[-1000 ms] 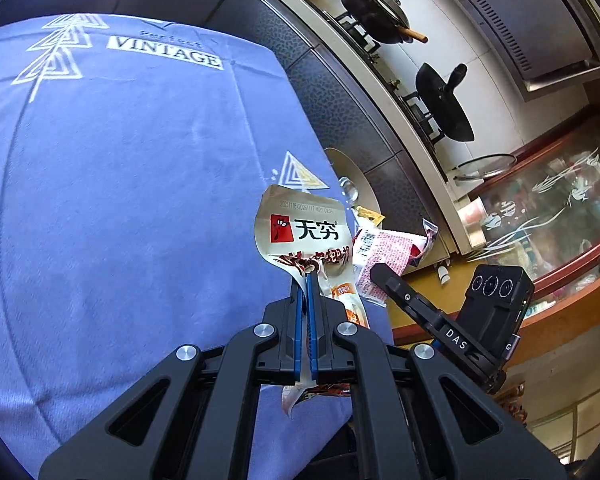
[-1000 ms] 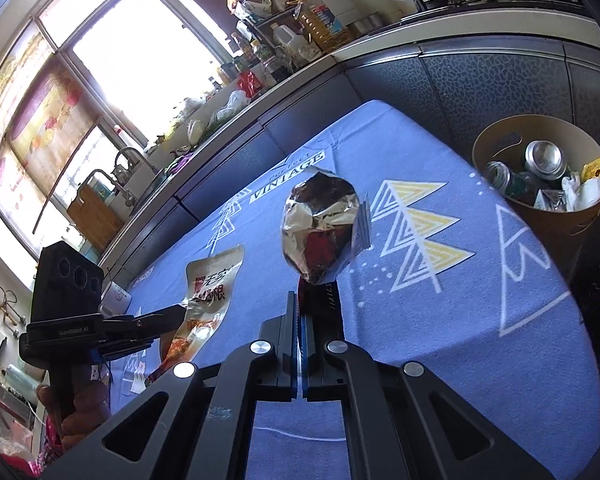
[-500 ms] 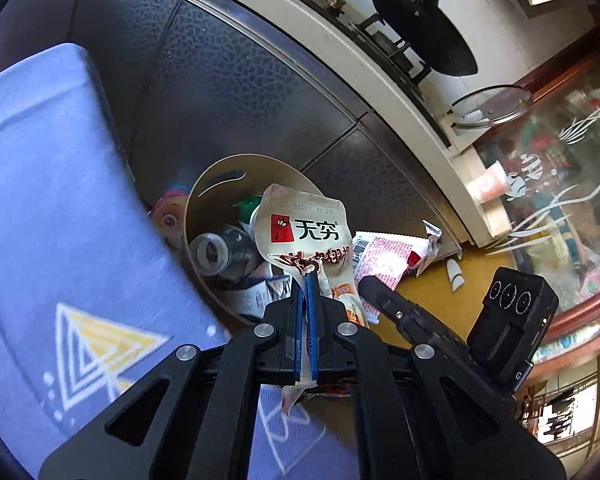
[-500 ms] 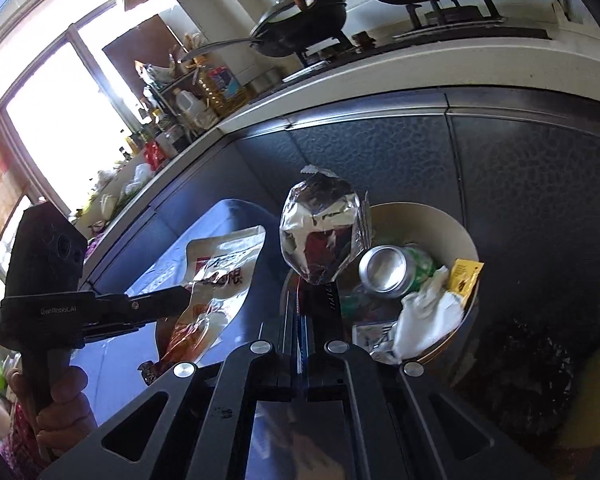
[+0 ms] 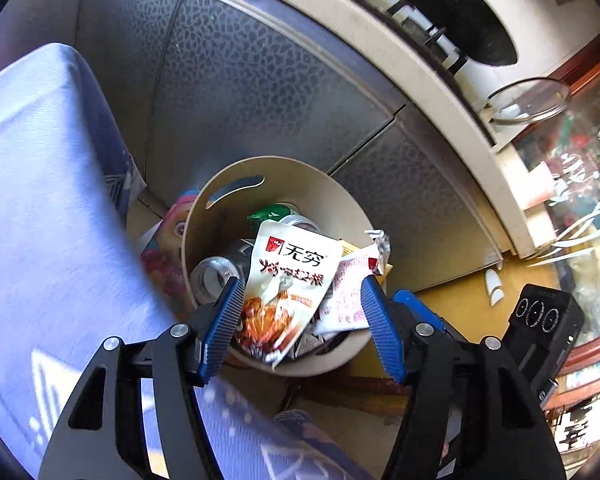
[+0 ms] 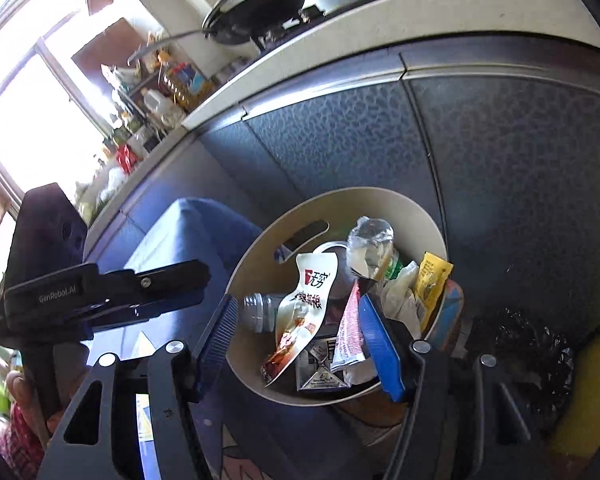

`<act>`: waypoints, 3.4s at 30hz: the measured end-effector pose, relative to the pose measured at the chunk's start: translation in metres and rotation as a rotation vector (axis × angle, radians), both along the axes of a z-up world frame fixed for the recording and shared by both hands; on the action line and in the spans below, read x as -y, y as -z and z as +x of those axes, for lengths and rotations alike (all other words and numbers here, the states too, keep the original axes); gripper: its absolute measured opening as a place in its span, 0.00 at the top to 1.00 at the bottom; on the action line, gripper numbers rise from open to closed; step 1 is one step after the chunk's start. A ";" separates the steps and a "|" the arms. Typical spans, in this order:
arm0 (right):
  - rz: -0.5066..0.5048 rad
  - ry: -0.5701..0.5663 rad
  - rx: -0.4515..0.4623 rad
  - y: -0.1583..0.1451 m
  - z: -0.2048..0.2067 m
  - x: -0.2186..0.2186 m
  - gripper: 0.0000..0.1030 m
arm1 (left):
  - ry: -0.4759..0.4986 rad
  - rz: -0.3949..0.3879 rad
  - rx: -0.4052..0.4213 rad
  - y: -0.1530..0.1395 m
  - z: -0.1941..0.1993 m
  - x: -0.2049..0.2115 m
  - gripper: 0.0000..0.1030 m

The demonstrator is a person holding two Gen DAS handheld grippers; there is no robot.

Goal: Collect trash

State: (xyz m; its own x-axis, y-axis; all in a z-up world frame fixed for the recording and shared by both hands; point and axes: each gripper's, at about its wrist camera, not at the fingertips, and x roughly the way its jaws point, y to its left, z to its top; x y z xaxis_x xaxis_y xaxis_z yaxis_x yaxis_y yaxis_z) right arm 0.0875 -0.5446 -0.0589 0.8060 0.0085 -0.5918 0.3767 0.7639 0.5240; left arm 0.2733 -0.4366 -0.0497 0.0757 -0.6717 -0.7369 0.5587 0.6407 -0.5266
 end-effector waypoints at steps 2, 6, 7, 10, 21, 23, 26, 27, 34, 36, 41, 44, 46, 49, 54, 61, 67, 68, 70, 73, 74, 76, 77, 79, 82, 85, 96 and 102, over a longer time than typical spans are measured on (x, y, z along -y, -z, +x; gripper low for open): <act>-0.006 0.027 0.028 -0.009 -0.007 -0.003 0.39 | -0.012 -0.017 0.008 -0.008 -0.009 -0.016 0.42; 0.013 0.052 0.074 -0.021 -0.029 -0.013 0.39 | -0.036 -0.026 0.050 -0.020 -0.034 -0.054 0.42; 0.022 0.044 0.078 -0.023 -0.032 -0.017 0.39 | -0.044 -0.018 0.063 -0.021 -0.042 -0.062 0.42; 0.032 0.000 0.079 -0.027 -0.041 -0.041 0.40 | -0.076 0.014 0.105 -0.023 -0.063 -0.090 0.42; 0.039 -0.034 0.048 -0.030 -0.079 -0.138 0.39 | -0.227 0.227 0.366 -0.033 -0.146 -0.187 0.37; 0.047 -0.017 0.042 -0.030 -0.086 -0.148 0.39 | -0.248 0.242 0.387 -0.035 -0.155 -0.201 0.36; 0.051 0.002 0.043 -0.032 -0.095 -0.158 0.39 | -0.273 0.250 0.422 -0.039 -0.167 -0.217 0.31; 0.049 0.005 0.044 -0.033 -0.097 -0.161 0.39 | -0.276 0.250 0.431 -0.041 -0.171 -0.221 0.31; 0.036 0.015 0.059 -0.050 -0.106 -0.176 0.39 | -0.289 0.252 0.457 -0.046 -0.189 -0.240 0.29; 0.032 0.016 0.062 -0.054 -0.108 -0.181 0.39 | -0.288 0.258 0.462 -0.047 -0.192 -0.244 0.25; 0.038 0.030 0.058 -0.059 -0.110 -0.188 0.30 | -0.286 0.277 0.501 -0.052 -0.202 -0.245 0.10; 0.053 0.040 0.055 -0.058 -0.111 -0.189 0.23 | -0.291 0.278 0.516 -0.055 -0.206 -0.247 0.06; 0.057 0.043 0.050 -0.057 -0.111 -0.190 0.22 | -0.297 0.277 0.520 -0.056 -0.206 -0.250 0.06; 0.057 0.044 0.045 -0.057 -0.110 -0.192 0.22 | -0.300 0.275 0.507 -0.056 -0.205 -0.253 0.06; 0.054 0.036 0.044 -0.057 -0.109 -0.197 0.22 | -0.321 0.311 0.530 -0.057 -0.206 -0.253 0.06; 0.038 0.029 0.041 -0.059 -0.107 -0.199 0.22 | -0.354 0.332 0.597 -0.066 -0.209 -0.250 0.06; 0.041 0.040 0.035 -0.057 -0.110 -0.195 0.22 | -0.364 0.338 0.649 -0.072 -0.211 -0.246 0.06; 0.042 0.044 0.034 -0.057 -0.111 -0.194 0.22 | -0.368 0.342 0.655 -0.073 -0.211 -0.245 0.06; 0.045 0.049 0.031 -0.056 -0.111 -0.193 0.22 | -0.377 0.358 0.665 -0.075 -0.212 -0.244 0.06; 0.051 0.048 0.029 -0.055 -0.111 -0.192 0.22 | -0.374 0.350 0.660 -0.077 -0.213 -0.242 0.06; 0.050 0.046 0.032 -0.056 -0.111 -0.193 0.22 | -0.375 0.341 0.656 -0.078 -0.213 -0.243 0.06; 0.043 0.043 0.039 -0.058 -0.112 -0.193 0.22 | -0.376 0.328 0.646 -0.080 -0.214 -0.243 0.06; 0.041 0.044 0.041 -0.058 -0.113 -0.193 0.22 | -0.374 0.323 0.645 -0.081 -0.215 -0.243 0.06; 0.049 0.050 0.040 -0.056 -0.114 -0.191 0.22 | -0.367 0.312 0.643 -0.084 -0.216 -0.242 0.06; 0.064 0.060 0.033 -0.053 -0.114 -0.188 0.22 | -0.371 0.296 0.637 -0.085 -0.220 -0.245 0.06; 0.069 0.057 0.028 -0.052 -0.113 -0.188 0.22 | -0.385 0.283 0.647 -0.087 -0.223 -0.248 0.06; 0.058 0.046 0.019 -0.050 -0.107 -0.194 0.22 | -0.365 0.317 0.678 -0.086 -0.228 -0.248 0.06; 0.063 0.046 0.015 -0.048 -0.107 -0.194 0.22 | -0.352 0.298 0.681 -0.089 -0.231 -0.250 0.06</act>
State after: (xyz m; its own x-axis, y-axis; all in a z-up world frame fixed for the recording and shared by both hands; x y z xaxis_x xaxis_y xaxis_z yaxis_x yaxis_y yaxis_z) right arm -0.0196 -0.3511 -0.0107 0.8153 0.0080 -0.5789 0.4023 0.7113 0.5764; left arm 0.0424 -0.1870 0.0397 0.7403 -0.3087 -0.5972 0.4347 0.8975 0.0748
